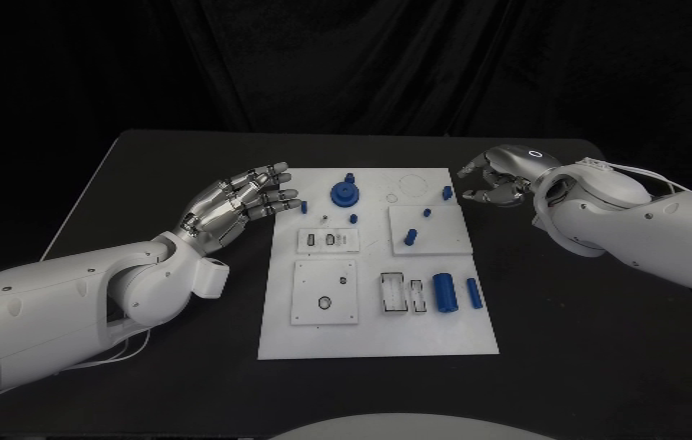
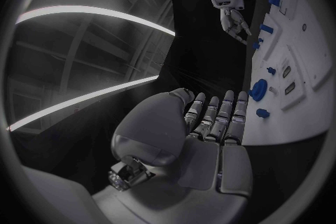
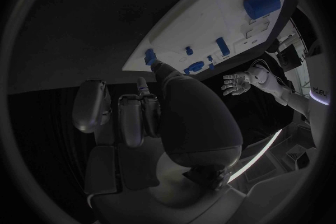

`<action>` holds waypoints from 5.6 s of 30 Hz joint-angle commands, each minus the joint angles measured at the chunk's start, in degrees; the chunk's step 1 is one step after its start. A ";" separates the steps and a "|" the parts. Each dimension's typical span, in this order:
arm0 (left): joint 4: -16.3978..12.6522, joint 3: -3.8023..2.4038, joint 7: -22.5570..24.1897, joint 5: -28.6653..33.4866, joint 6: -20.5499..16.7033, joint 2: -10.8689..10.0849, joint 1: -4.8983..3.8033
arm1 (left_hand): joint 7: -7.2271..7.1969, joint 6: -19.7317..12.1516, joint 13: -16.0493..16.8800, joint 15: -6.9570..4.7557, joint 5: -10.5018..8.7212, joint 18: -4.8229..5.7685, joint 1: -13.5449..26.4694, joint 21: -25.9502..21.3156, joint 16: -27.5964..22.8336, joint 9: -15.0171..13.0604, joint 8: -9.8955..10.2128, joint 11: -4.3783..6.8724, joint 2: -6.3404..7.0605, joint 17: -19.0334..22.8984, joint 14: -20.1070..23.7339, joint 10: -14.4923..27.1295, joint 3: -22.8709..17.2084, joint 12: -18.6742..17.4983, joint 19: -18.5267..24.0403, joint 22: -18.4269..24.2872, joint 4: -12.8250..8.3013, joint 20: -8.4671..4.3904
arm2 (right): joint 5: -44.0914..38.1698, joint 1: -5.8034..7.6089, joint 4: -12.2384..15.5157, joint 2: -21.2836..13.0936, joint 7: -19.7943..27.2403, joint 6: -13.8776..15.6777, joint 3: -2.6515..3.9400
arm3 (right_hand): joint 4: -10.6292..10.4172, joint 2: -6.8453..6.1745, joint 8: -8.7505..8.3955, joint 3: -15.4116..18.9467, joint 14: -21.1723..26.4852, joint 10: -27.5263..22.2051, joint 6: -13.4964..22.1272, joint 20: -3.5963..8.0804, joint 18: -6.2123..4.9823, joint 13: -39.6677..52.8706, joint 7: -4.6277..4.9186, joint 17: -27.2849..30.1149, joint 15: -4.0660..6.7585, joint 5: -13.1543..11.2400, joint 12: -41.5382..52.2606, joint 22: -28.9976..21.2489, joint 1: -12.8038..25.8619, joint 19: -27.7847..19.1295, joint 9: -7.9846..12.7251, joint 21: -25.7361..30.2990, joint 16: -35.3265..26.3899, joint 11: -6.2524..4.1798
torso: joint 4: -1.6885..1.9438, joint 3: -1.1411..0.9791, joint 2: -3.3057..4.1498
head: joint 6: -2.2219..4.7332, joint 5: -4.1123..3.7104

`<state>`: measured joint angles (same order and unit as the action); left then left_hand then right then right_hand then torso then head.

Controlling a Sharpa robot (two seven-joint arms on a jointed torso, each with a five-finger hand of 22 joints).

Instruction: Assemble the parts on the task board

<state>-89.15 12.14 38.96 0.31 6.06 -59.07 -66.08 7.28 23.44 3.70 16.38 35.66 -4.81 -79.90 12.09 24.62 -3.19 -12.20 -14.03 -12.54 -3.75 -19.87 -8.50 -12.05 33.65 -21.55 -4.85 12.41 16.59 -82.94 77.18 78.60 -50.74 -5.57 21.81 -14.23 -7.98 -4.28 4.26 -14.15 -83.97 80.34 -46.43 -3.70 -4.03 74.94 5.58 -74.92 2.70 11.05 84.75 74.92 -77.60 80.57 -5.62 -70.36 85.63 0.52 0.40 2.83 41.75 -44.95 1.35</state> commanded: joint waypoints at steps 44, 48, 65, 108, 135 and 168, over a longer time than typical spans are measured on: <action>0.00 -0.05 5.43 0.00 1.63 -0.21 0.52 | 0.31 0.51 0.14 0.19 0.36 0.74 0.87 0.36 0.42 -0.14 -0.07 -0.15 0.11 -0.08 0.29 -0.10 -1.24 0.72 -0.43 0.07 -0.29 0.04 | -0.05 -3.06 -7.34 6.11 2.40 -0.54 0.20 | -1.84 -0.72 -0.17 2.55 -2.90 -1.07 0.98 -0.39 -0.77 3.44 0.85 -9.43 -0.46 -4.40 -1.01 8.52 -2.06 -0.96 0.47 2.94 -2.28 0.65 | 0.05 0.00 -0.06 | -0.69 0.13; 0.03 -0.05 5.36 0.00 1.66 -0.22 0.56 | 0.31 0.51 0.14 0.19 0.36 0.74 0.87 0.36 0.42 -0.14 -0.07 -0.15 0.11 -0.08 0.29 -0.10 -1.24 0.72 -0.43 0.07 -0.29 0.04 | -0.05 -3.11 -7.68 6.45 2.60 -0.41 0.21 | -1.73 -0.64 -0.13 2.56 -2.86 -1.12 0.90 -0.41 -0.79 3.39 0.83 -9.35 -0.46 -3.48 -1.05 8.52 -2.57 -0.96 0.42 3.10 -2.38 0.65 | 0.00 0.00 -0.06 | -0.77 0.15; 0.19 -0.05 5.14 0.00 1.83 -0.14 0.81 | 0.34 0.35 0.12 0.19 0.35 0.74 0.93 0.33 0.38 -0.11 0.03 -0.16 0.14 -0.07 0.36 -0.05 -1.38 0.59 -0.37 0.09 -0.33 0.04 | -0.05 -3.21 -8.43 7.38 2.67 -0.40 0.25 | -1.22 -0.31 1.06 2.38 -2.67 -1.25 -1.70 -0.36 -0.83 3.26 0.79 -8.96 -0.40 -1.32 -1.15 8.54 -4.25 -0.93 -0.60 3.60 -2.86 0.59 | -0.02 0.00 -0.06 | -0.92 0.17; -0.72 -0.05 5.00 0.00 1.52 -1.23 1.27 | 0.32 0.29 0.09 0.18 0.22 0.75 1.21 0.28 0.41 -0.09 0.11 -0.17 0.22 -0.04 0.52 0.13 -1.97 0.60 -0.28 0.13 -0.42 0.04 | -0.91 1.04 8.24 1.61 0.60 6.60 0.74 | 0.09 1.26 9.53 2.50 -2.65 -0.35 -10.72 -0.64 -0.80 4.05 0.68 -8.51 -0.89 -0.41 -0.62 8.65 -7.60 -0.49 -7.27 4.12 -3.34 1.39 | -0.26 0.08 -0.17 | -1.48 1.11; -0.60 -0.05 4.83 0.00 1.04 -0.76 1.27 | 0.31 0.61 0.15 0.17 0.19 0.73 1.40 0.42 0.69 -0.15 -0.04 -0.17 0.43 -0.09 0.30 -0.06 -2.27 0.95 -0.49 0.09 -0.54 0.04 | -7.33 -1.78 9.66 13.17 -3.62 -6.38 0.33 | -0.02 1.29 11.68 3.08 -2.44 -0.34 -11.04 -0.56 -1.06 4.06 0.16 -7.99 -0.67 2.01 -0.57 8.34 -7.21 -0.82 -9.12 5.33 -3.92 1.02 | -0.11 0.08 -0.17 | -1.71 1.32; -0.07 -0.05 4.81 0.00 1.40 0.22 1.27 | 0.30 0.53 0.15 0.15 0.18 0.72 1.53 0.39 0.67 -0.13 0.02 -0.13 0.48 -0.08 0.34 -0.07 -2.50 0.91 -0.44 0.11 -0.59 0.04 | -8.03 -2.68 4.33 19.57 -4.62 -6.78 0.36 | -0.78 1.03 12.27 3.93 -2.17 -0.93 -9.55 -0.51 -1.38 3.59 0.20 -7.61 -0.66 2.89 -0.83 7.87 -5.05 -1.55 -10.17 7.20 -4.37 1.04 | -0.22 0.17 -0.16 | -2.07 0.96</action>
<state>-89.15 12.14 38.96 0.31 7.21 -58.97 -64.87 7.48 23.64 3.78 16.58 35.66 -4.82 -78.91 12.31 25.06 -3.26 -12.20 -14.03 -12.02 -3.77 -19.67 -8.50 -14.19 34.34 -21.55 -4.83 11.86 16.59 -90.49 74.67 83.00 -31.23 -9.01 16.17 -13.89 -8.61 -3.46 16.42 -10.51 -83.98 79.82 -56.28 -4.18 -4.96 74.95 5.77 -74.91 2.29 13.96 84.14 74.92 -83.20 79.42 -11.23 -63.36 81.52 1.64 0.23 2.97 41.60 -46.94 2.30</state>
